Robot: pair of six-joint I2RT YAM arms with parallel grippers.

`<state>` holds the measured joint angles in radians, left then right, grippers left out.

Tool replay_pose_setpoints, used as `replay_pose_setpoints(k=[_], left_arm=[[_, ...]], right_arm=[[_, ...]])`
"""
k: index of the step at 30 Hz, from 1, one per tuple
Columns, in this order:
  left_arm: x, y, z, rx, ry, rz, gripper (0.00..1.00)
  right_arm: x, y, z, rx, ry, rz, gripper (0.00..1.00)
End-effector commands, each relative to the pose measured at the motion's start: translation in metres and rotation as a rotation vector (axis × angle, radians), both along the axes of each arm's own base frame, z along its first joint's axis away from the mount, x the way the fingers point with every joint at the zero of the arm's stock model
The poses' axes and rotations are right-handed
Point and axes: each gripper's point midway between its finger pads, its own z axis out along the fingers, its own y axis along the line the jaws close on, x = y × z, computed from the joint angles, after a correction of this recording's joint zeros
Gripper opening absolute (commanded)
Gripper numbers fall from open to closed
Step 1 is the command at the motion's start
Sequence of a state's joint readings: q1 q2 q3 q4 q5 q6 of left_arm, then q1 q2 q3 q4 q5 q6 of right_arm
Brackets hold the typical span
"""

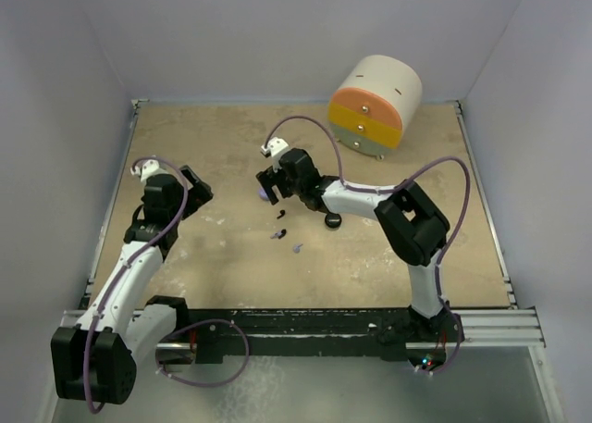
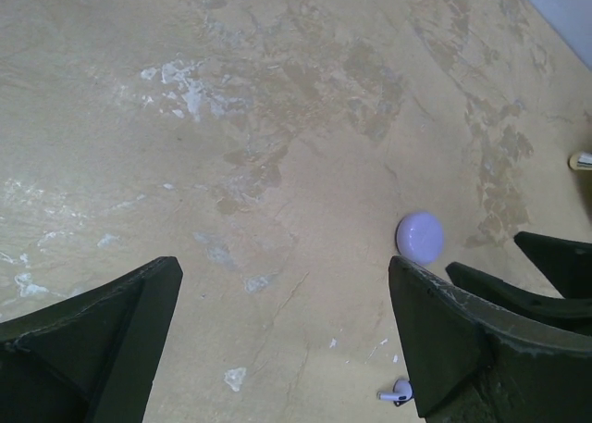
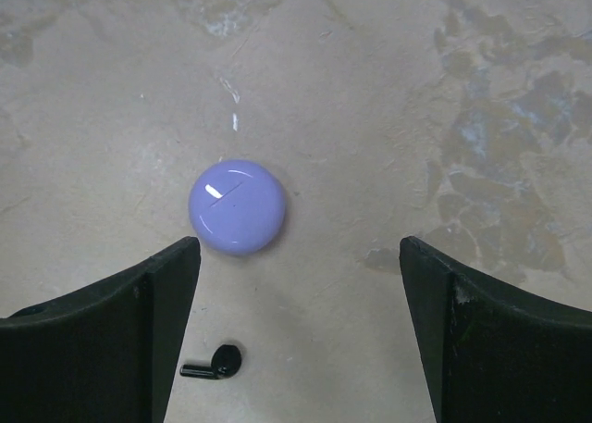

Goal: Insert the wireless bluetooth earbuds into the charging case
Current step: Pick up the charging case at the center of the board.

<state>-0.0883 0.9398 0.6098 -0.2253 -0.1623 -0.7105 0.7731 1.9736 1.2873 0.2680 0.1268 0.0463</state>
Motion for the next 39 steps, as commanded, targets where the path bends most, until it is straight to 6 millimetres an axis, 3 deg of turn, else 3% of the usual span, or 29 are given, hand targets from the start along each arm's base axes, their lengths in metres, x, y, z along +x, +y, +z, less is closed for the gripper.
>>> replay_pose_setpoints(k=[1, 7, 13, 27, 39], left_arm=[[0.011, -0.006, 0.019, 0.011, -0.075, -0.04, 0.94], [0.011, -0.01, 0.014, -0.001, -0.075, -0.061, 0.93], [0.012, -0.011, 0.008, 0.003, -0.062, -0.068, 0.93], [0.014, -0.012, 0.006, -0.002, -0.067, -0.076, 0.93], [0.013, -0.012, 0.002, 0.0, -0.063, -0.076, 0.93]], right_arm=[[0.002, 0.024, 0.007, -0.014, -0.026, 0.093, 0.91], [-0.002, 0.038, -0.008, -0.038, -0.012, 0.149, 0.92], [-0.003, 0.038, -0.026, -0.069, 0.006, 0.168, 0.91], [-0.008, 0.043, -0.054, -0.098, 0.051, 0.215, 0.71], [-0.008, 0.038, -0.066, -0.113, 0.066, 0.204, 0.55]])
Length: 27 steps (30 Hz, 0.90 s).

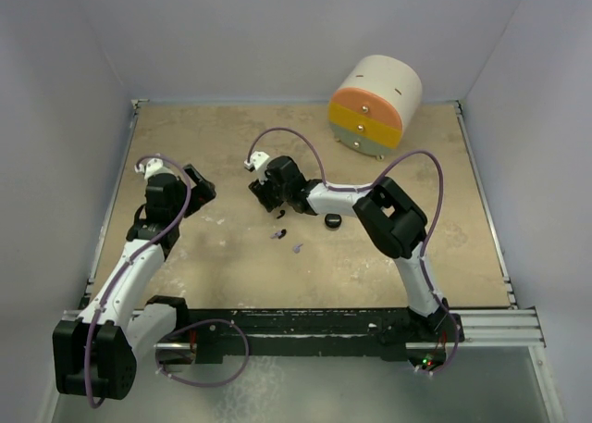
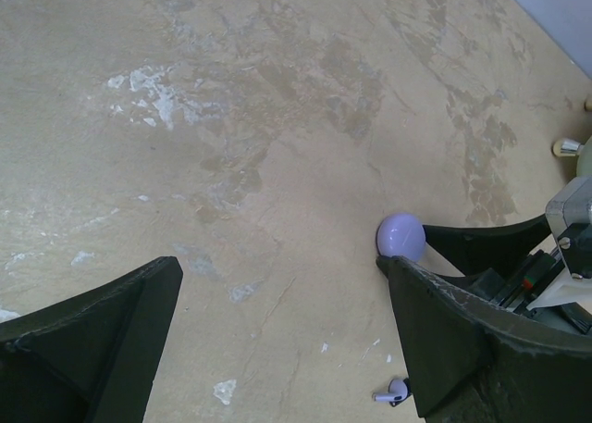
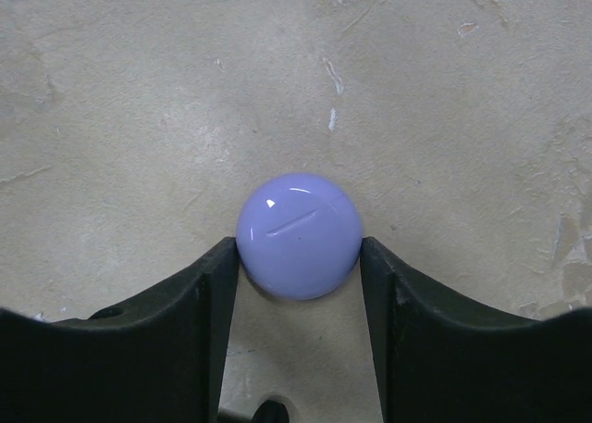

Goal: Insert the wireless bluetooth earbuds into the charging case
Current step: Pick up the charging case at the center of the board.

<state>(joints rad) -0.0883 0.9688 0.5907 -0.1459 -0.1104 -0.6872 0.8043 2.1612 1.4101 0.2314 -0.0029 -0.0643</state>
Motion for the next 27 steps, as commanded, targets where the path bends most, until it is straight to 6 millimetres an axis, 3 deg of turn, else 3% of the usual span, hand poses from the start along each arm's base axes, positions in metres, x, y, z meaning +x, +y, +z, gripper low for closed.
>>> replay_pose_setpoints(k=[1, 6, 10, 14, 18, 23, 27], left_arm=[[0.005, -0.003, 0.005, 0.008, -0.038, -0.019, 0.93], [0.006, -0.008, 0.003, -0.012, -0.056, -0.042, 0.93], [0.007, -0.021, 0.003, -0.066, -0.088, -0.091, 0.93], [0.011, -0.036, 0.004, -0.137, -0.125, -0.141, 0.93], [0.016, -0.052, 0.007, -0.228, -0.17, -0.191, 0.92], [0.017, -0.069, 0.016, -0.328, -0.252, -0.259, 0.82], [0.015, -0.08, 0.03, -0.386, -0.338, -0.314, 0.73]], right_arm=[[0.003, -0.001, -0.011, -0.025, 0.002, 0.002, 0.53], [0.005, -0.002, -0.008, -0.017, -0.012, -0.004, 0.41], [0.002, 0.0, 0.012, 0.04, -0.054, 0.018, 0.3], [-0.007, 0.0, 0.049, 0.131, -0.123, 0.05, 0.2], [-0.018, -0.008, 0.085, 0.202, -0.187, 0.064, 0.17], [-0.034, -0.014, 0.108, 0.25, -0.224, 0.105, 0.06], [-0.048, -0.012, 0.119, 0.28, -0.208, 0.165, 0.05]])
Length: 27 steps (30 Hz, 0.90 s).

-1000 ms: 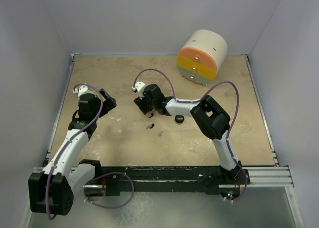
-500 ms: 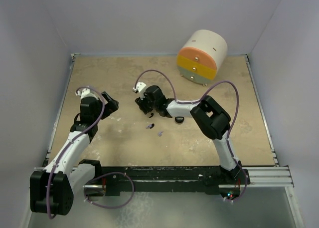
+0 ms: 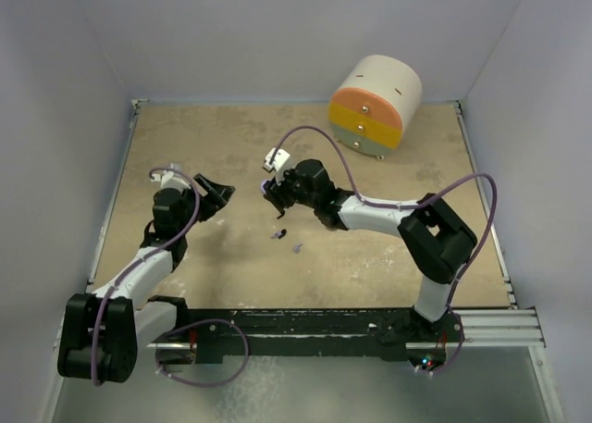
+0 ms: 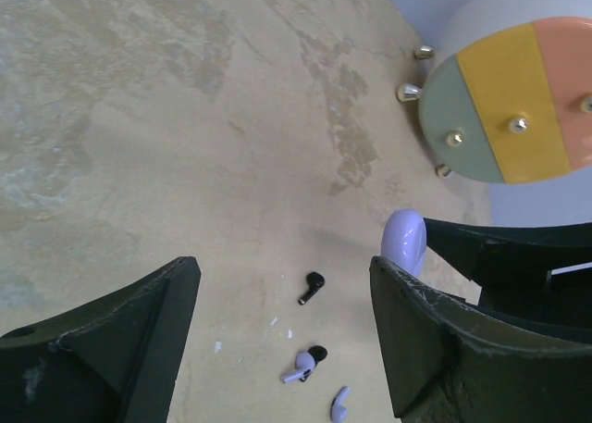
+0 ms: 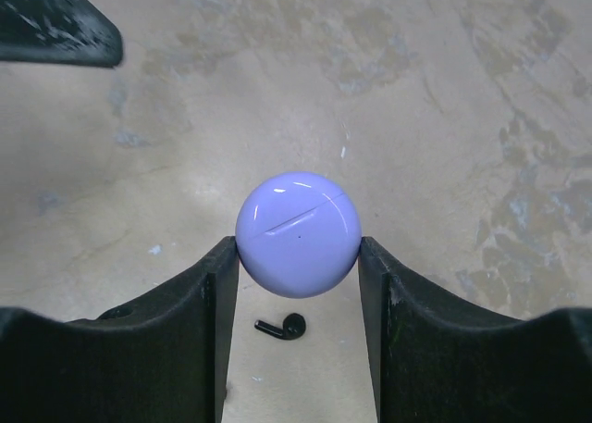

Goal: Insert the wireless bluetooth earbuds into the charging case
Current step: Pick up the charging case at the center of the board.

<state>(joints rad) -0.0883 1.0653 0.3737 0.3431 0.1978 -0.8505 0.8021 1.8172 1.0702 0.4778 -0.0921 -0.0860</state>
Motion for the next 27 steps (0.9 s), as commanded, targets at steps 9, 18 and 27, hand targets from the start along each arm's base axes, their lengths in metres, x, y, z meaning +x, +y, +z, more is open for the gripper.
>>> replay_pose_setpoints(k=[9, 18, 27], left_arm=[[-0.004, -0.037, 0.071, -0.222, -0.342, -0.168, 0.52], [-0.006, -0.051, 0.069, -0.251, -0.361, -0.213, 0.56], [-0.008, -0.081, 0.058, -0.265, -0.35, -0.283, 0.53]], right_arm=[[-0.019, 0.014, 0.053, 0.113, -0.042, 0.124, 0.01], [-0.024, 0.017, 0.063, 0.141, -0.031, 0.148, 0.0], [-0.028, 0.021, 0.07, 0.157, -0.031, 0.176, 0.0]])
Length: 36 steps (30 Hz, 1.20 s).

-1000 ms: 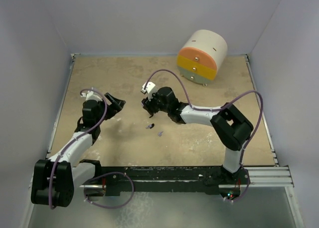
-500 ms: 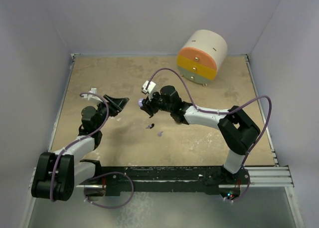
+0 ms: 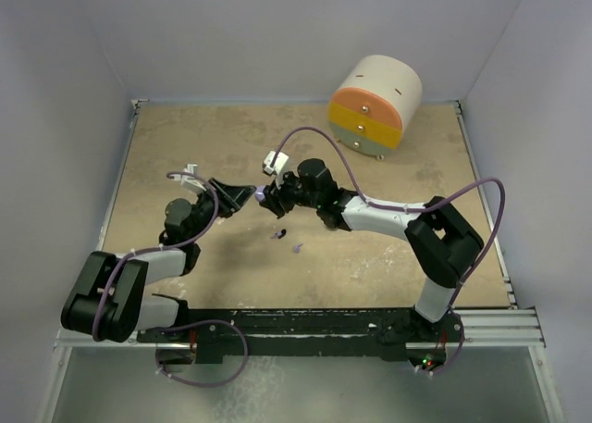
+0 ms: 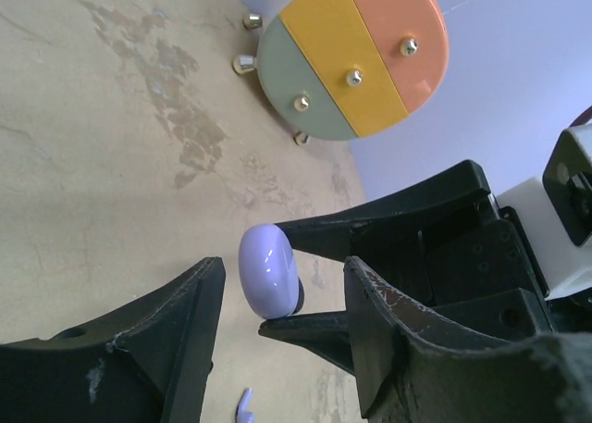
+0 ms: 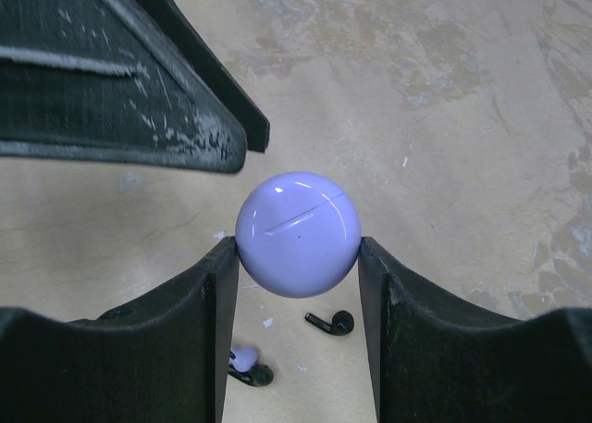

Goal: Insert the wireless bluetooth earbuds into the charging case
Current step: Pick up the charging case at the center of the board.

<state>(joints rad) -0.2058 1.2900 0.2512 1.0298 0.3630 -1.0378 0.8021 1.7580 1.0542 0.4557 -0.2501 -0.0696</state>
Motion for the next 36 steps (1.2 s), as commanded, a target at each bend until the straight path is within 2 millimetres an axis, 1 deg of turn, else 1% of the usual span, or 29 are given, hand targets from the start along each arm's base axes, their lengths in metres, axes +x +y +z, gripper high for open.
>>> replay_pose_setpoints(k=[1, 5, 14, 18, 23, 27, 31, 36], left_arm=[[-0.002, -0.012, 0.021, -0.024, -0.097, -0.029, 0.53], [-0.003, -0.017, 0.016, -0.01, -0.089, -0.033, 0.52], [-0.004, -0.016, 0.008, 0.007, -0.073, -0.026, 0.51], [-0.004, -0.017, 0.009, 0.0, -0.077, -0.03, 0.5], [-0.005, -0.02, 0.013, -0.003, -0.089, -0.037, 0.46], [-0.006, -0.021, 0.012, -0.002, -0.089, -0.04, 0.45], [-0.006, -0.021, 0.011, 0.0, -0.088, -0.042, 0.41], [-0.007, -0.023, 0.01, 0.002, -0.086, -0.045, 0.31]], right_arm=[[-0.001, 0.01, 0.052, 0.099, -0.067, 0.034, 0.0], [-0.004, 0.011, 0.057, 0.113, -0.072, 0.054, 0.0], [-0.007, 0.012, 0.063, 0.116, -0.077, 0.073, 0.0], [-0.007, 0.012, 0.063, 0.114, -0.076, 0.076, 0.0], [-0.007, 0.013, 0.062, 0.114, -0.075, 0.077, 0.0], [-0.007, 0.013, 0.06, 0.113, -0.072, 0.079, 0.0], [-0.008, 0.014, 0.059, 0.114, -0.07, 0.082, 0.0], [-0.008, 0.014, 0.057, 0.11, -0.067, 0.085, 0.0]])
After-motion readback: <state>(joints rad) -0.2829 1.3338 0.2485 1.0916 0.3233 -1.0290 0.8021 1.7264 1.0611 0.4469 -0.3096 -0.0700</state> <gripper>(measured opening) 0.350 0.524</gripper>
